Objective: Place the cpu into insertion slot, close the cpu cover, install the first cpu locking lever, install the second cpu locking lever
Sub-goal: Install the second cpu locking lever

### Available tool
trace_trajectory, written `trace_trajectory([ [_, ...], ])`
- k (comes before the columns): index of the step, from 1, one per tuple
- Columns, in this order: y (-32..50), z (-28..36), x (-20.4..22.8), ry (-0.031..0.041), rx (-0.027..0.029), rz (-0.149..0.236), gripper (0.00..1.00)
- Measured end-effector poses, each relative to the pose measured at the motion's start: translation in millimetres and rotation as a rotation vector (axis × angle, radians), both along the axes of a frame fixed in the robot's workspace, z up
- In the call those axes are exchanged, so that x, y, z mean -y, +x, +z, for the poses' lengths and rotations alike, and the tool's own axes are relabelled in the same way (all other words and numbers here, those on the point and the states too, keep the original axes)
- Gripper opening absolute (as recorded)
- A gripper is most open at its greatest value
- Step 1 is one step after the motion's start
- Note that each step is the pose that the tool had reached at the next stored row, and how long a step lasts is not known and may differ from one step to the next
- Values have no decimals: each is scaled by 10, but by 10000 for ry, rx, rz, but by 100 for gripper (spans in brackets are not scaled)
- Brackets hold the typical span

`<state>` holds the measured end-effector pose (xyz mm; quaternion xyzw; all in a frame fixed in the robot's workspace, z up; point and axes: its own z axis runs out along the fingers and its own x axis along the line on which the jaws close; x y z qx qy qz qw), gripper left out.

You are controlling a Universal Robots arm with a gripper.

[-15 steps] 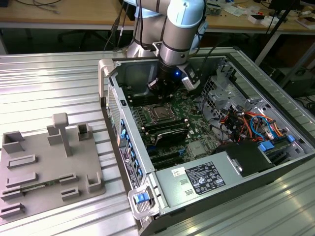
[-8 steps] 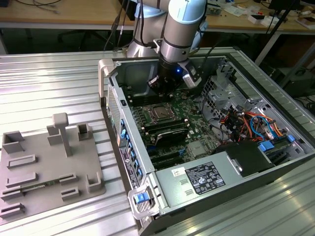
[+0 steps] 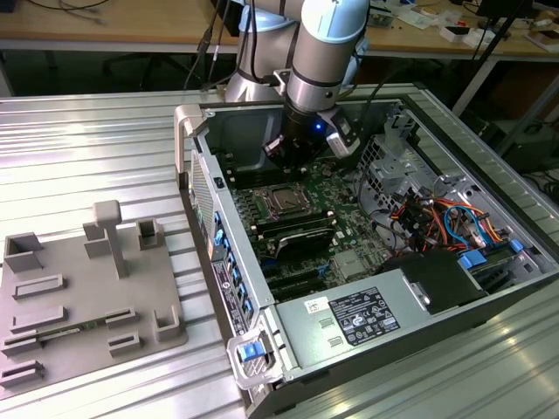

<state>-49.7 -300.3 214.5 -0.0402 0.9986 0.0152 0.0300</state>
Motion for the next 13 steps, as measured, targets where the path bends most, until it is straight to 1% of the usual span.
trace_trajectory([
  [10,0,0,7,0,1,0,11],
  [12,0,1,19,-2,-1,0,11],
  [13,0,0,37,0,0,0,11],
])
